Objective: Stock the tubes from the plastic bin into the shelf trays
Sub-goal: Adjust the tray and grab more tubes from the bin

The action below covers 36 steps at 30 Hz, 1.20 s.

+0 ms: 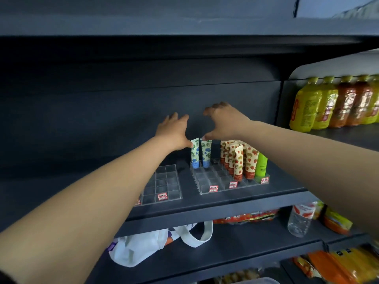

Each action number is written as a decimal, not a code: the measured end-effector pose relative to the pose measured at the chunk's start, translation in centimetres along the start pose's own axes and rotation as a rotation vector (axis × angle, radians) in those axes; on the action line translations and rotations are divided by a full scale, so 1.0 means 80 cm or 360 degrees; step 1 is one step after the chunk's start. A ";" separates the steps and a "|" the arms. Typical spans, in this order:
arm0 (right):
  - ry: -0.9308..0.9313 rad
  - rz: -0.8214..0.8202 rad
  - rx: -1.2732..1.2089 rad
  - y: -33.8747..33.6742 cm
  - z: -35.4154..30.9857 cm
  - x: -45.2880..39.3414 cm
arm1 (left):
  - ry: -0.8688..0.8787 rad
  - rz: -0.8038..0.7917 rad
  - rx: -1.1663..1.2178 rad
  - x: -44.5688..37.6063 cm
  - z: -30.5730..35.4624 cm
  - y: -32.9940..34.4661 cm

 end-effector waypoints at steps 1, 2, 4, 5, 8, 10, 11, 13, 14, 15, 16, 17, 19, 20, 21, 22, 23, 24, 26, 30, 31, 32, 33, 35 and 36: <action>-0.0009 0.0016 0.0028 -0.004 -0.004 0.008 | 0.0030 0.0011 -0.0059 0.007 0.002 -0.005; -0.0017 0.0029 0.0059 -0.007 -0.007 0.018 | 0.0058 0.0026 -0.0106 0.014 0.004 -0.010; -0.0036 0.0049 0.0114 -0.012 -0.015 0.035 | 0.0097 0.0062 -0.0152 0.030 0.006 -0.016; -0.0038 0.0057 0.0121 -0.014 -0.019 0.045 | 0.0109 0.0071 -0.0162 0.039 0.008 -0.018; -0.0029 0.0107 0.0085 -0.016 -0.029 0.077 | 0.0118 0.0079 -0.0158 0.069 0.012 -0.018; -0.0018 0.0148 0.0045 -0.014 -0.037 0.100 | 0.0111 0.0099 -0.0111 0.093 0.014 -0.016; -0.0015 0.0167 0.0018 -0.011 -0.042 0.114 | 0.0110 0.0114 -0.0080 0.107 0.015 -0.013; -0.0029 0.0176 -0.0040 -0.001 -0.052 0.142 | 0.0104 0.0146 -0.0014 0.137 0.017 -0.003; -0.0045 0.0169 -0.0073 0.006 -0.057 0.158 | 0.0100 0.0162 0.0022 0.154 0.018 0.003; -0.0058 0.0159 -0.0107 0.014 -0.061 0.173 | 0.0100 0.0174 0.0055 0.171 0.019 0.011; -0.0067 0.0149 -0.0140 0.023 -0.066 0.189 | 0.0113 0.0177 0.0078 0.188 0.020 0.018; -0.0072 0.0133 -0.0168 0.033 -0.071 0.204 | 0.0137 0.0163 0.0085 0.204 0.020 0.027; -0.0079 0.0095 -0.0209 0.052 -0.079 0.233 | 0.0190 0.0110 0.0068 0.235 0.021 0.046; -0.0078 0.0077 -0.0230 0.062 -0.082 0.247 | 0.0198 0.0092 0.0068 0.250 0.020 0.056; -0.0074 0.0060 -0.0253 0.071 -0.085 0.261 | 0.0195 0.0083 0.0080 0.264 0.019 0.066; -0.0068 0.0038 -0.0275 0.080 -0.087 0.274 | 0.0193 0.0081 0.0099 0.278 0.019 0.076; -0.0056 0.0009 -0.0297 0.090 -0.089 0.288 | 0.0191 0.0073 0.0120 0.292 0.019 0.087; -0.0038 -0.0023 -0.0319 0.101 -0.091 0.302 | 0.0185 0.0059 0.0149 0.306 0.020 0.097; 0.0000 -0.0101 -0.0373 0.125 -0.096 0.332 | 0.0160 0.0004 0.0217 0.334 0.020 0.123; 0.0114 -0.0356 -0.0515 0.185 -0.104 0.397 | 0.0152 -0.0298 0.0192 0.395 0.023 0.194; 0.0172 -0.0422 -0.0554 0.200 -0.105 0.412 | 0.0144 -0.0378 0.0171 0.409 0.022 0.214; 0.0238 -0.0488 -0.0588 0.215 -0.105 0.426 | 0.0117 -0.0457 0.0157 0.422 0.020 0.233; 0.0304 -0.0557 -0.0616 0.231 -0.104 0.440 | 0.0072 -0.0540 0.0156 0.435 0.018 0.251; 0.0433 -0.0689 -0.0660 0.259 -0.103 0.469 | 0.0001 -0.0711 0.0165 0.460 0.014 0.285; 0.0497 -0.0750 -0.0678 0.272 -0.103 0.483 | -0.0027 -0.0795 0.0174 0.472 0.012 0.301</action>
Point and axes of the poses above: each hand's wrist, its own x-axis away from the middle knuckle, its own y-axis out of the palm, z = x × y, the point moved 4 cm from there along -x, towards the middle knuckle, and after that the axes turned 10 degrees about z, right-handed, at the moved point
